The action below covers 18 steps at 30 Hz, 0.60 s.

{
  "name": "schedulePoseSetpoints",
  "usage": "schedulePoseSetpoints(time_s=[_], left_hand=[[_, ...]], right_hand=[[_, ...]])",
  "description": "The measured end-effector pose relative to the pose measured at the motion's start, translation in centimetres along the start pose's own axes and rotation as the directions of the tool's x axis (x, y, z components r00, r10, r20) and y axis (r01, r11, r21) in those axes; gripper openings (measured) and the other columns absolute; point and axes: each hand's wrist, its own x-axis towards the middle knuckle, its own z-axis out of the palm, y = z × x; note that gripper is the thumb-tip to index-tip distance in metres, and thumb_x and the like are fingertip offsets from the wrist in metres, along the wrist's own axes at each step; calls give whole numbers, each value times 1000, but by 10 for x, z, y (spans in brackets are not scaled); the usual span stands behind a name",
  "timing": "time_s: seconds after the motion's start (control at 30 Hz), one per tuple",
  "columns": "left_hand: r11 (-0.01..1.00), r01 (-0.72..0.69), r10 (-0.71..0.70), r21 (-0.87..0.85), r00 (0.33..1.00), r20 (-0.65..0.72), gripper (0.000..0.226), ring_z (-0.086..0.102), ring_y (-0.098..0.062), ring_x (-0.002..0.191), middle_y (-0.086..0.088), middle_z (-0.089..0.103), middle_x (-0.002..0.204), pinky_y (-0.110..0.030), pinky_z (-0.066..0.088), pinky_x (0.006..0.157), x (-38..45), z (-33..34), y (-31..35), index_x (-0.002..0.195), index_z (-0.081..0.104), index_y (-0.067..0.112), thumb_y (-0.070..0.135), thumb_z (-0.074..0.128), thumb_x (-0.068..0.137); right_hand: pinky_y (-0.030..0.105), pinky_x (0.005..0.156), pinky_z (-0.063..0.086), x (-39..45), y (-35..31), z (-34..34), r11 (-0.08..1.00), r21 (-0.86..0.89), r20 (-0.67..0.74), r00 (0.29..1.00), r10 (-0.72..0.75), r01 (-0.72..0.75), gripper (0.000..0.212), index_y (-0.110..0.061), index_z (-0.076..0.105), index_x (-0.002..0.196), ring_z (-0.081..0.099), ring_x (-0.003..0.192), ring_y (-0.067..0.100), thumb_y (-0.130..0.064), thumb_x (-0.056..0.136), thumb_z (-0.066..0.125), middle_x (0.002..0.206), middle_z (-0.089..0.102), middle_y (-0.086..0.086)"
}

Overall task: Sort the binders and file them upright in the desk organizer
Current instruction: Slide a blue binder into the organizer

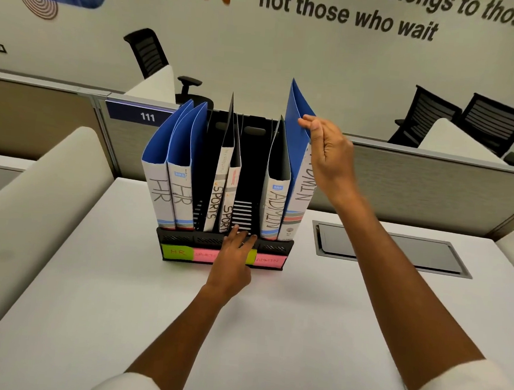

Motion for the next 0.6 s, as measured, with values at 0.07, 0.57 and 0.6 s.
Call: schedulePoseSetpoints(time_s=[0.07, 0.57, 0.6], left_hand=[[1000, 1, -1, 3, 1000, -1, 73, 8, -25, 150, -6, 33, 155, -43, 24, 120, 0, 0, 1, 148, 35, 14, -5, 58, 81], [999, -3, 3, 38, 1000, 13, 73, 6, -25, 151, -7, 32, 155, -42, 21, 121, 0, -1, -1, 149, 34, 13, -4, 57, 82], [999, -2, 2, 43, 1000, 17, 73, 6, -25, 151, -7, 32, 155, -42, 22, 121, 0, -1, 0, 149, 34, 13, -4, 58, 81]], right_hand=[[10, 94, 43, -6, 4, 3, 1000, 14, 11, 1000, 12, -12, 35, -8, 66, 121, 58, 118, 16, -20, 105, 37, 127, 63, 8], [21, 104, 42, -52, 41, 29, 994, 54, 117, 989, 89, -96, 36, -8, 59, 129, 50, 129, 18, -17, 105, 35, 140, 54, 8], [22, 104, 43, -55, 43, 31, 993, 56, 119, 988, 96, -104, 35, -7, 59, 129, 50, 128, 18, -16, 105, 35, 140, 53, 8]])
